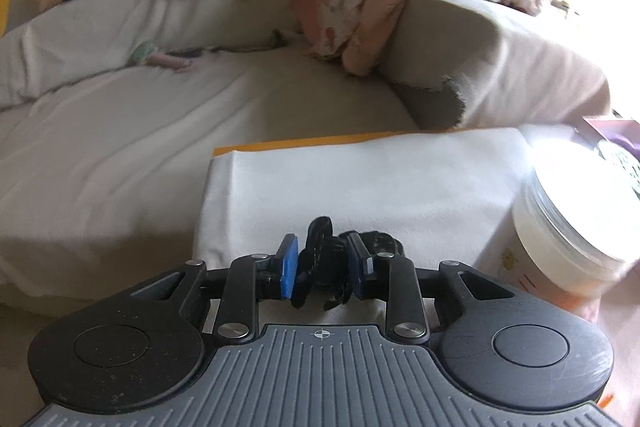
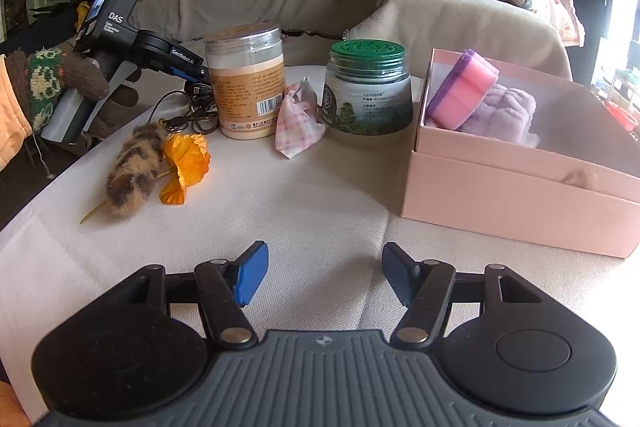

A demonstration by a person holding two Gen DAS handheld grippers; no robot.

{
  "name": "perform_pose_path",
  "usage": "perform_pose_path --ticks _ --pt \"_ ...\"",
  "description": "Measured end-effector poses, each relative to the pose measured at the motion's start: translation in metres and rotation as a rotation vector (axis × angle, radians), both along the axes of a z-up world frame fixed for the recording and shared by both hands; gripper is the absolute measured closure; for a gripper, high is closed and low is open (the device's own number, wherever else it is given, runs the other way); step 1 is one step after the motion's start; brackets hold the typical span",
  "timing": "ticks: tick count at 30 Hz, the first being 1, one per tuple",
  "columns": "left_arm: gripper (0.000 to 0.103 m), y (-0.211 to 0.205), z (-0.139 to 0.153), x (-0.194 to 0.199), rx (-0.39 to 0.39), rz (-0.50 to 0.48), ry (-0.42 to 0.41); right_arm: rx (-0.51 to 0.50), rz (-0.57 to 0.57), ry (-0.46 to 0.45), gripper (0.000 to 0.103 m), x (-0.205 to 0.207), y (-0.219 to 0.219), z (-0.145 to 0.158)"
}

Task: Organize soft objects
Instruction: 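Grasp the black hair clip with the left tool, then grasp the black earphone cable with the right tool while the left tool holds the clip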

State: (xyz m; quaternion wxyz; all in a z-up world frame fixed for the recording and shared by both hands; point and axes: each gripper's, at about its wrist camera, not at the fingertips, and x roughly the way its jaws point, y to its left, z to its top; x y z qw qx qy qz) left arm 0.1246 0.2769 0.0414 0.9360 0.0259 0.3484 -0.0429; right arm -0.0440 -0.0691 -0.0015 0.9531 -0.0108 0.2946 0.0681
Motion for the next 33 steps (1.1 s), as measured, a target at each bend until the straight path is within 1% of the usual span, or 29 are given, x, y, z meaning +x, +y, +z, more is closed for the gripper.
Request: perform_pose_path --ticks 2,3,4,7,8,9,10,11,13,15,16,17,18,20,21,24,26,27,28,29,30,31,33 --pt "0.067 -0.005 -0.002 -0.003 0.050 -0.042 0.009 -0.003 -0.001 0.000 0.040 0.000 0.001 0.000" --pt "0.066 -0.007 -0.004 -0.005 0.076 -0.042 0.012 -0.004 -0.001 0.001 0.040 0.000 0.001 0.000" --pt "0.065 -0.006 -0.006 -0.005 0.076 -0.035 0.011 -0.005 -0.001 0.001 0.039 0.000 0.001 0.000" --pt "0.064 0.002 -0.006 0.002 -0.001 0.010 0.030 -0.011 0.001 0.001 0.038 0.001 0.003 -0.001" --pt "0.063 0.006 -0.007 0.006 -0.045 0.036 0.050 -0.012 0.001 0.001 0.038 0.001 0.003 -0.001" --pt "0.062 0.011 -0.010 0.012 -0.105 0.073 0.093 -0.013 0.000 0.001 0.038 0.001 0.003 -0.001" --pt "0.062 0.016 -0.011 0.014 -0.151 0.105 0.097 -0.013 0.000 0.001 0.038 0.001 0.003 -0.001" --pt "0.062 0.018 -0.012 0.015 -0.171 0.122 0.100 -0.014 -0.001 0.001 0.038 0.001 0.003 -0.001" --pt "0.062 0.016 -0.012 0.015 -0.156 0.112 0.096 -0.013 -0.001 0.000 0.038 0.001 0.003 -0.001" --pt "0.064 0.014 -0.013 0.010 -0.129 0.077 0.084 -0.015 -0.005 0.001 0.038 0.001 0.003 -0.001" --pt "0.065 0.016 -0.012 0.008 -0.137 0.069 0.080 -0.019 -0.009 0.002 0.038 0.001 0.003 -0.001" --pt "0.065 0.020 -0.012 0.004 -0.167 0.070 0.075 -0.025 -0.013 0.003 0.038 0.001 0.004 -0.001" --pt "0.066 0.024 -0.011 -0.004 -0.214 0.070 0.059 -0.035 -0.013 0.005 0.038 0.001 0.005 -0.001" --pt "0.066 0.032 -0.004 -0.025 -0.275 0.055 -0.001 -0.057 -0.015 0.003 0.038 0.002 0.008 0.002" --pt "0.066 0.035 0.001 -0.041 -0.290 0.047 -0.041 -0.064 -0.005 -0.008 0.038 0.002 0.010 0.006" --pt "0.066 0.045 0.010 -0.084 -0.323 0.050 -0.117 -0.108 0.056 -0.075 0.038 0.006 0.032 0.030" --pt "0.066 0.054 0.011 -0.108 -0.343 0.084 -0.136 -0.158 0.114 -0.123 0.039 0.016 0.059 0.046" --pt "0.066 0.058 0.010 -0.120 -0.341 0.115 -0.136 -0.189 0.142 -0.139 0.040 0.024 0.076 0.052" --pt "0.066 0.062 0.007 -0.130 -0.334 0.144 -0.136 -0.211 0.159 -0.149 0.047 0.032 0.092 0.056" --pt "0.066 0.066 0.004 -0.140 -0.331 0.167 -0.138 -0.227 0.174 -0.149 0.052 0.043 0.108 0.060" --pt "0.066 0.070 0.001 -0.150 -0.337 0.182 -0.141 -0.241 0.199 -0.128 0.064 0.056 0.126 0.064" --pt "0.066 0.074 -0.001 -0.158 -0.351 0.190 -0.141 -0.253 0.228 -0.089 0.071 0.071 0.142 0.070" --pt "0.066 0.083 -0.006 -0.172 -0.405 0.194 -0.149 -0.259 0.291 0.021 0.071 0.109 0.169 0.092"
